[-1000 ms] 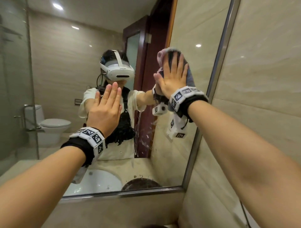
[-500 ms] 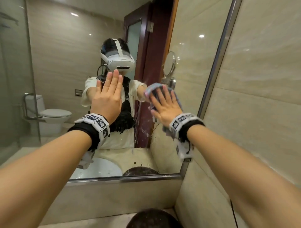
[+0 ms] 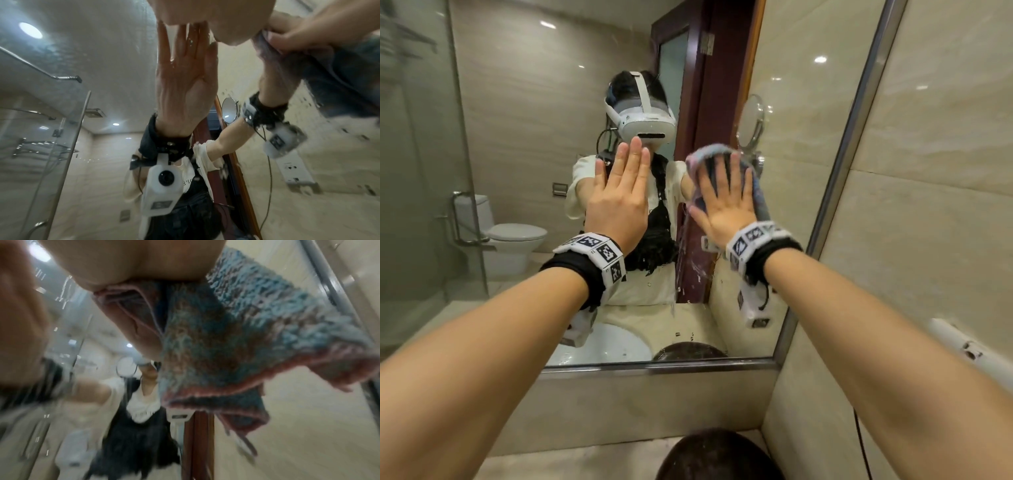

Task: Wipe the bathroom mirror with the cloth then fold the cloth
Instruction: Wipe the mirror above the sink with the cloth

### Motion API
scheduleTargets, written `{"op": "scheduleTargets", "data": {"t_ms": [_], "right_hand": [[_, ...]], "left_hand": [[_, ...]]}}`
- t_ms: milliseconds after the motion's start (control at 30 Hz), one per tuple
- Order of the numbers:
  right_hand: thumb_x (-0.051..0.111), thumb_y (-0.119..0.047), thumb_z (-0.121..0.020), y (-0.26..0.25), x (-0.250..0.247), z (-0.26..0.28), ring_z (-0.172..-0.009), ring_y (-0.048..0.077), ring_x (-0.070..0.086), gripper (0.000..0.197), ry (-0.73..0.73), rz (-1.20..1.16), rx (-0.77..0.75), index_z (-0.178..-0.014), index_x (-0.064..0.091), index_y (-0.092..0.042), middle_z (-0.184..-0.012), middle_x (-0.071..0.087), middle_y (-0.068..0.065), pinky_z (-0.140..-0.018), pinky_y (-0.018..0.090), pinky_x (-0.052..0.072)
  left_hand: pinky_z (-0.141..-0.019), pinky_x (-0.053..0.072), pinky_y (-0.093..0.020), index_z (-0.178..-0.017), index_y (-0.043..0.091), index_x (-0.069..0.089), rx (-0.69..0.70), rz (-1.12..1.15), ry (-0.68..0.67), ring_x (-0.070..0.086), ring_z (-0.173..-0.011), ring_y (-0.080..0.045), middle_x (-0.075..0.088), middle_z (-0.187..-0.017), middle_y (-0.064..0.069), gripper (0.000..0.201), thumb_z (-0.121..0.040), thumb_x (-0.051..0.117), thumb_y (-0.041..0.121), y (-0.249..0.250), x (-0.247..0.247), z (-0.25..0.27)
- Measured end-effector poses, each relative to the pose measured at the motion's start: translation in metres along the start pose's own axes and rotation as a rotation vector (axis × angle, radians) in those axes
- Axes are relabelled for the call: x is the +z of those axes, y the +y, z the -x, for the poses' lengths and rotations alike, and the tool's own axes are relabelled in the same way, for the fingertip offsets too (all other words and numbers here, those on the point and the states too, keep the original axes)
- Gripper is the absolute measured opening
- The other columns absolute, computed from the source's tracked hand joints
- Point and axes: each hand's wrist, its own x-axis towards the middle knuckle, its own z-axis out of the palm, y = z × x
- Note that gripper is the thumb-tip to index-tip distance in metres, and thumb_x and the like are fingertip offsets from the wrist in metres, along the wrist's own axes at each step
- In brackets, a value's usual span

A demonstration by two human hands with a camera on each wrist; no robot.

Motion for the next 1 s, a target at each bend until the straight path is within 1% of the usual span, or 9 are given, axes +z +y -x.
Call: {"op": "scheduleTargets", "data": {"t_ms": [100, 233, 333, 400, 533, 633, 767, 867, 1000], "right_hand": [[0.034, -0.05, -0.095, -0.006, 0.037, 0.032, -0.137, 0.028, -0.031, 0.079, -0.104, 0.04, -0.101, -0.139, -0.024, -0.022, -0.157, -0.019, 0.012, -0.105, 0.045, -0.032], [0.034, -0.048, -0.095, -0.007, 0.049, 0.047, -0.138, 0.029, -0.024, 0.071, -0.161, 0.1, -0.127, -0.145, -0.01, -0.023, -0.159, -0.006, 0.011, -0.097, 0.036, -0.041], [0.031, -0.046, -0.097, 0.007, 0.038, 0.039, -0.142, 0.025, -0.024, 0.069, -0.111, 0.168, -0.175, -0.14, -0.021, -0.03, -0.159, -0.015, 0.005, -0.106, 0.043, -0.03], [0.024, -0.047, -0.098, 0.016, 0.018, 0.026, -0.145, 0.024, -0.02, 0.067, -0.046, 0.187, -0.111, -0.142, -0.023, -0.03, -0.158, -0.02, 0.002, -0.111, 0.051, -0.021], [0.023, -0.046, -0.098, 0.016, -0.021, -0.013, -0.145, 0.026, -0.019, 0.066, 0.095, 0.068, 0.085, -0.148, -0.014, -0.026, -0.158, -0.019, 0.004, -0.112, 0.054, -0.015], [0.026, -0.042, -0.099, -0.001, -0.022, -0.018, -0.146, 0.029, -0.014, 0.065, 0.168, 0.018, 0.157, -0.15, -0.009, -0.023, -0.159, -0.014, 0.009, -0.114, 0.054, -0.011], [0.026, -0.041, -0.098, -0.02, 0.017, 0.005, -0.146, 0.032, -0.01, 0.064, 0.136, 0.072, -0.019, -0.15, -0.007, -0.023, -0.159, -0.009, 0.009, -0.11, 0.053, -0.016], [0.028, -0.043, -0.089, -0.026, 0.065, 0.037, -0.146, 0.036, 0.008, 0.064, 0.074, 0.13, -0.101, -0.149, 0.017, -0.023, -0.157, 0.02, 0.011, -0.113, 0.055, -0.012], [0.033, -0.044, -0.086, -0.027, 0.105, 0.07, -0.144, 0.024, -0.025, 0.06, -0.039, 0.164, -0.159, -0.143, 0.022, -0.027, -0.15, 0.018, 0.002, -0.113, 0.052, -0.011]], "left_hand": [[-0.112, 0.025, -0.055, -0.145, 0.003, 0.022, 0.011, 0.001, -0.018, 0.022, -0.141, -0.031, 0.023, -0.153, -0.016, 0.054, -0.096, 0.04, 0.017, -0.001, -0.003, 0.0], [-0.111, 0.026, -0.055, -0.146, 0.003, 0.02, 0.049, -0.008, -0.082, 0.021, -0.142, -0.032, 0.02, -0.154, -0.016, 0.057, -0.096, 0.034, 0.028, -0.004, -0.011, 0.001], [-0.109, 0.03, -0.055, -0.144, 0.001, 0.023, 0.111, -0.042, -0.104, 0.025, -0.14, -0.034, 0.024, -0.152, -0.018, 0.064, -0.094, 0.035, 0.038, -0.01, -0.015, 0.0], [-0.107, 0.033, -0.054, -0.144, 0.0, 0.024, 0.141, -0.094, -0.113, 0.027, -0.139, -0.034, 0.026, -0.151, -0.019, 0.068, -0.092, 0.038, 0.042, -0.013, -0.014, 0.0], [-0.109, 0.031, -0.054, -0.145, 0.0, 0.019, 0.144, -0.168, -0.123, 0.024, -0.14, -0.035, 0.023, -0.152, -0.019, 0.071, -0.092, 0.036, 0.043, -0.012, -0.009, 0.001], [-0.111, 0.026, -0.053, -0.146, 0.001, 0.014, 0.148, -0.161, -0.127, 0.02, -0.141, -0.034, 0.019, -0.154, -0.019, 0.072, -0.092, 0.037, 0.043, -0.012, -0.009, 0.002], [-0.112, 0.02, -0.052, -0.146, 0.001, 0.012, 0.141, -0.14, -0.146, 0.018, -0.142, -0.034, 0.017, -0.154, -0.018, 0.073, -0.091, 0.034, 0.044, -0.014, -0.007, 0.002], [-0.113, 0.017, -0.052, -0.146, 0.001, 0.01, 0.133, -0.131, -0.165, 0.015, -0.143, -0.034, 0.015, -0.155, -0.018, 0.073, -0.091, 0.032, 0.044, -0.012, -0.007, 0.001], [-0.114, 0.013, -0.051, -0.147, 0.003, 0.006, 0.12, -0.117, -0.194, 0.009, -0.144, -0.033, 0.009, -0.156, -0.017, 0.074, -0.093, 0.038, 0.042, -0.012, -0.009, 0.002]]}}
